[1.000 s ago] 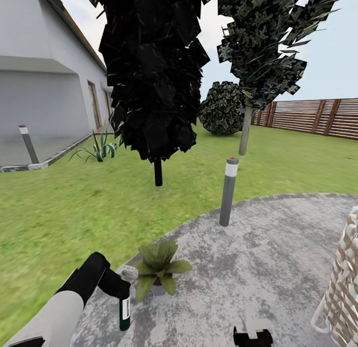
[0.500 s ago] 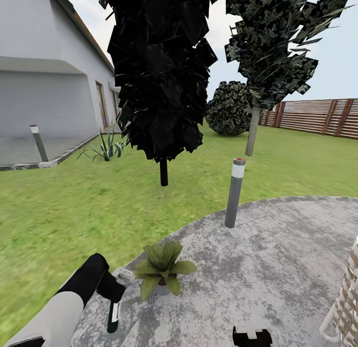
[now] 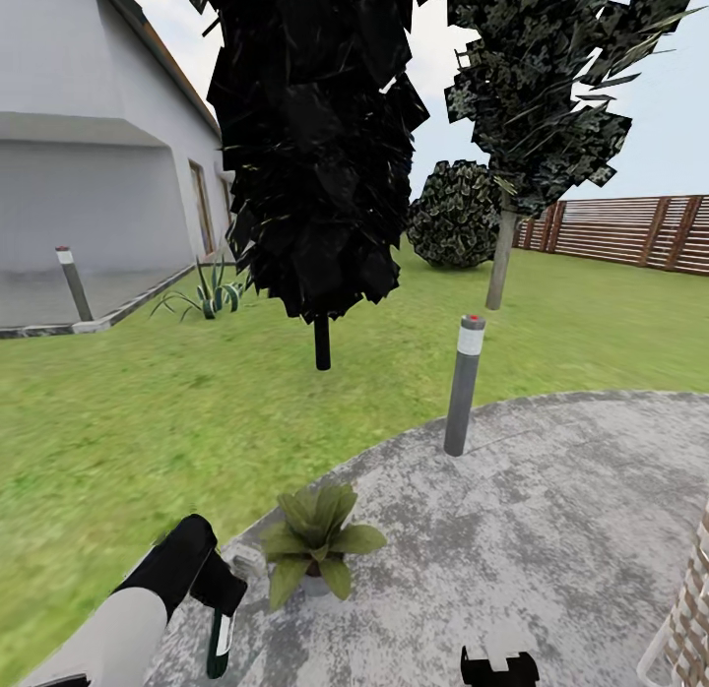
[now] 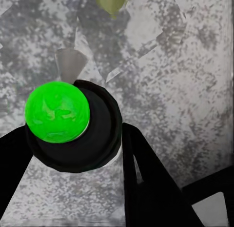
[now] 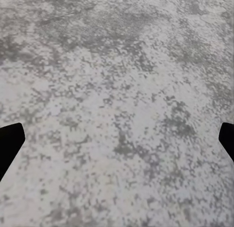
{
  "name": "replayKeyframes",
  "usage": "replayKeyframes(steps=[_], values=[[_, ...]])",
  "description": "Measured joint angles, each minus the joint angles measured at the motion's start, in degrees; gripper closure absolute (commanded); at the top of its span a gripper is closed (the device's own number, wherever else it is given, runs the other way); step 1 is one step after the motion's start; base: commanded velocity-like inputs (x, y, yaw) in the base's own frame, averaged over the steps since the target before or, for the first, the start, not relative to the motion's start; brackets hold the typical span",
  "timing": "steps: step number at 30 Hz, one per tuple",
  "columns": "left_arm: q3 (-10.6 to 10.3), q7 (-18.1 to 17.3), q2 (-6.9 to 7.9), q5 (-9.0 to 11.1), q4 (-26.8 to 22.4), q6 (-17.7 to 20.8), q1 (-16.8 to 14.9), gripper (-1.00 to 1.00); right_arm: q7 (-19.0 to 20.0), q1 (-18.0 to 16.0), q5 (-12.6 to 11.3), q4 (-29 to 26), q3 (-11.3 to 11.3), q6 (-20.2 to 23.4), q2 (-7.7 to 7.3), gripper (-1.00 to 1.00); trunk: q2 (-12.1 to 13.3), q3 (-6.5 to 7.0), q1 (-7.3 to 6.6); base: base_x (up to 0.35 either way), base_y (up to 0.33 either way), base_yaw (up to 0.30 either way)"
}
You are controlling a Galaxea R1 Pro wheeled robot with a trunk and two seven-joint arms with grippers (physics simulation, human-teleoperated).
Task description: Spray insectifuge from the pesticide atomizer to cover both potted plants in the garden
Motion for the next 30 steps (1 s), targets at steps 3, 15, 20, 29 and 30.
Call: replayKeyframes(steps=[3, 15, 20, 29, 30], values=[[-0.03, -0.03, -0.27, 0.0, 2.82, -0.11, 0.36, 1.0, 0.02, -0.01, 0.0, 0.0, 0.0, 0.0, -0.06, -1.0, 0.0, 0.0, 0.0, 0.005, -0.004, 0.0], [0.46, 3.49, -0.31, -0.06, 4.77, -0.75, 0.36, 1.0, -0.01, -0.03, 0.05, 0.0, -0.06, 0.0, -0.25, -1.0, 0.0, 0.01, 0.0, 0.0, 0.0, -0.067], [0.36, 6.99, -0.65, 3.4, 5.37, -0.82, 0.35, 1.0, 0.08, -0.01, 0.18, 0.0, 0.0, 0.0, -0.43, -1.0, 0.0, 0.01, 0.0, 0.0, 0.0, -0.005], [0.51, 8.94, -3.06, 5.05, 4.65, -0.82, 0.35, 1.0, 0.11, 0.02, 0.26, 0.02, -0.01, 0.0, -0.51, -1.0, 0.0, 0.01, 0.0, 0.0, 0.0, 0.0], [0.53, 8.95, -3.04, 4.97, 4.64, -0.83, 0.35, 1.0, 0.1, 0.02, 0.25, 0.01, 0.0, 0.0, -0.51, -1.0, 0.0, 0.01, 0.0, 0.0, 0.0, 0.0]])
